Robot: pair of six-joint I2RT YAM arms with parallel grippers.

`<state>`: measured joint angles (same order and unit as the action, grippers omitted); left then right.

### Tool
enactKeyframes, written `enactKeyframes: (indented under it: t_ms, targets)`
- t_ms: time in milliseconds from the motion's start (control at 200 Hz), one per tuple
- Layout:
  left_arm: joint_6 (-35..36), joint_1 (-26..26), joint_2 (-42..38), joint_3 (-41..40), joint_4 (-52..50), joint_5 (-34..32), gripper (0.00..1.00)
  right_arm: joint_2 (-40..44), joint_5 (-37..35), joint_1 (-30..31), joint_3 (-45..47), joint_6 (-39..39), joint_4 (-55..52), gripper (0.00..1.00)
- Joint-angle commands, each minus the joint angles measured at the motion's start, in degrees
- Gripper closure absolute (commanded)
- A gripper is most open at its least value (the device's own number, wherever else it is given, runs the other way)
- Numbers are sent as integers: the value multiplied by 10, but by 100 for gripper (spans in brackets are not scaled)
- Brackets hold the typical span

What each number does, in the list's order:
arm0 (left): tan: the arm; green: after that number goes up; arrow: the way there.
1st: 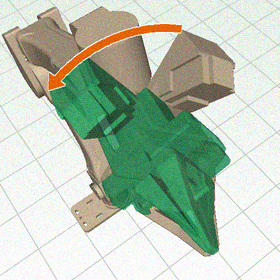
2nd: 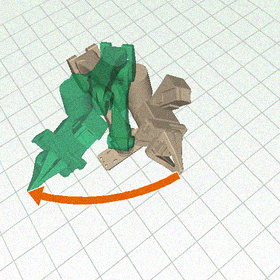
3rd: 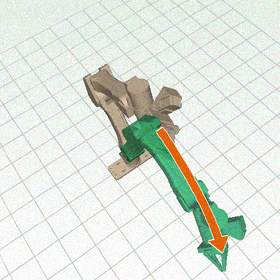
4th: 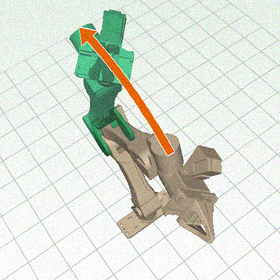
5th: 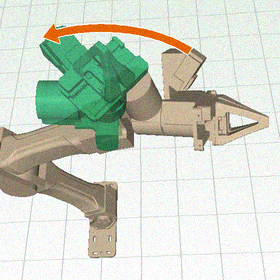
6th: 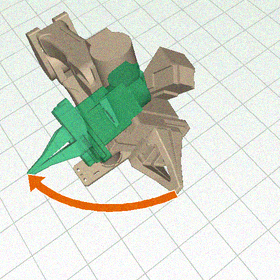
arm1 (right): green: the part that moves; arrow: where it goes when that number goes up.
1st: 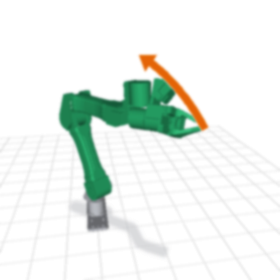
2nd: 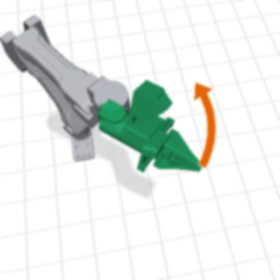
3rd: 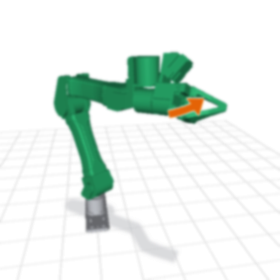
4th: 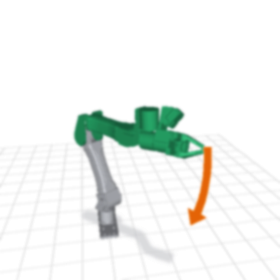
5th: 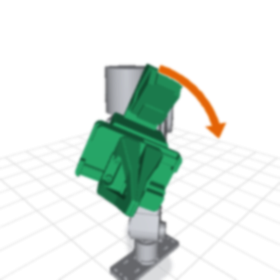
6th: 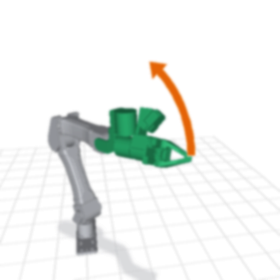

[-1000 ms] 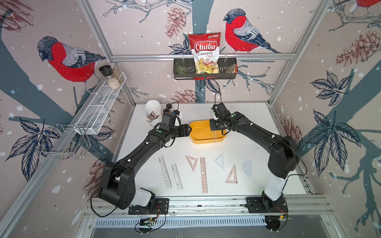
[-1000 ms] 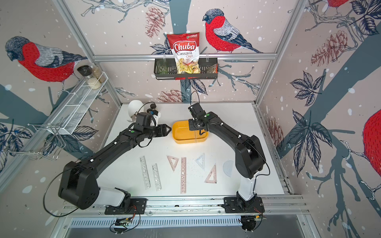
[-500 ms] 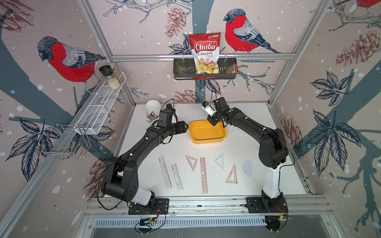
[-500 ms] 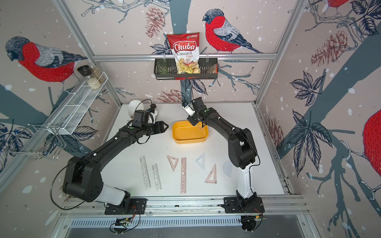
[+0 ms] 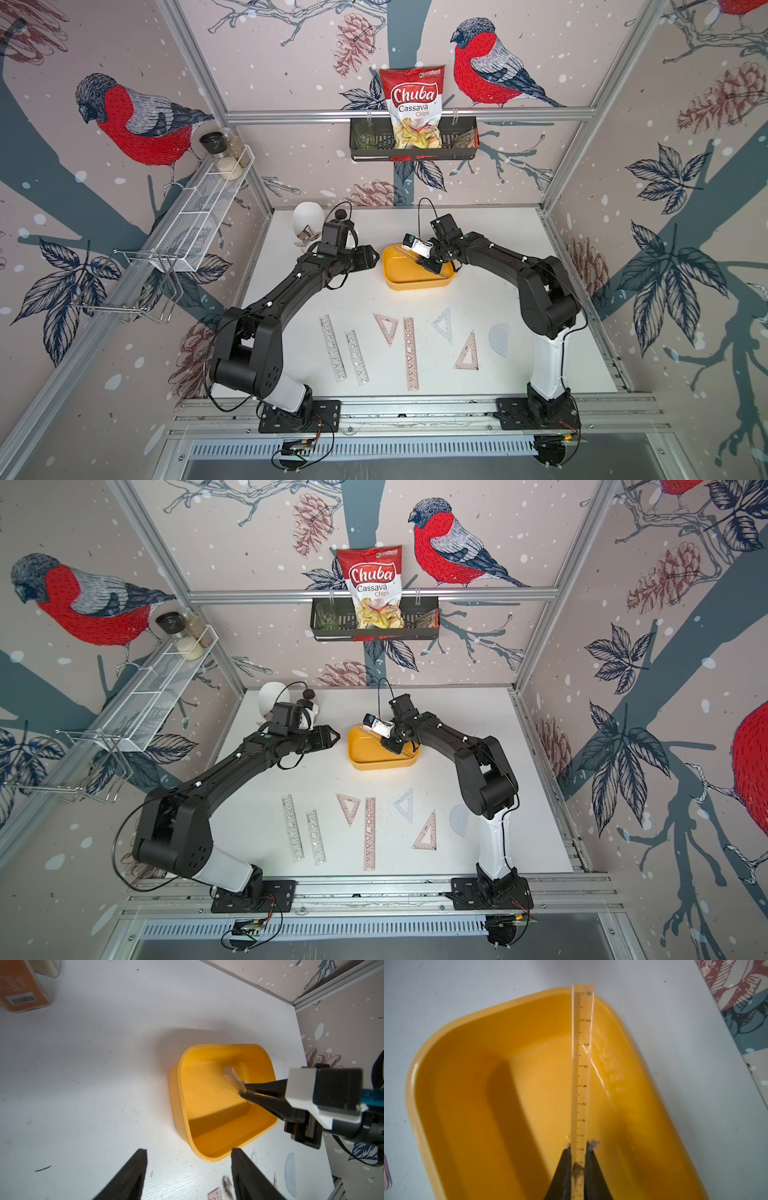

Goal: Put the scattered rulers into the storage box
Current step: Place the ruler in the storage box.

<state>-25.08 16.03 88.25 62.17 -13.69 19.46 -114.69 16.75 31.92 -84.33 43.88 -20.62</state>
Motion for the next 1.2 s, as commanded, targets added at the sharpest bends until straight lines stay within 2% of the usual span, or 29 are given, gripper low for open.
enactKeyframes:
  t_ms: [0, 345, 630, 775, 890, 970, 1050, 1105, 1150, 1195]
  targets:
    - [2, -3, 6, 2, 17, 7, 32, 12, 23, -3, 16, 59, 50, 87]
    - [2, -7, 12, 4, 19, 6, 32, -57, 6, 0, -49, 68, 29, 82]
    - [4, -10, 16, 3, 17, 7, 32, -83, -6, 2, -74, 72, 28, 71]
    - [4, -11, 15, 1, 16, 11, 32, -77, -23, 7, -89, 50, 35, 69]
    - [-3, -10, 6, -10, 18, 25, 32, -33, -75, 22, -91, -44, 70, 68]
    - [-14, -3, -14, -34, 25, 30, 33, 14, -128, 44, -75, -144, 82, 68]
    - [-19, 14, -43, -70, 30, 18, 33, 53, -199, 66, -55, -286, 68, 68]
    - [-24, 26, -62, -89, 26, 7, 34, 62, -275, 80, -60, -432, 24, 69]
    - [-29, 36, -81, -105, 22, -1, 34, 65, -249, 84, -70, -515, -44, 75]
    - [-34, 48, -101, -120, 18, -10, 34, 86, -217, 99, -27, -567, -56, 80]
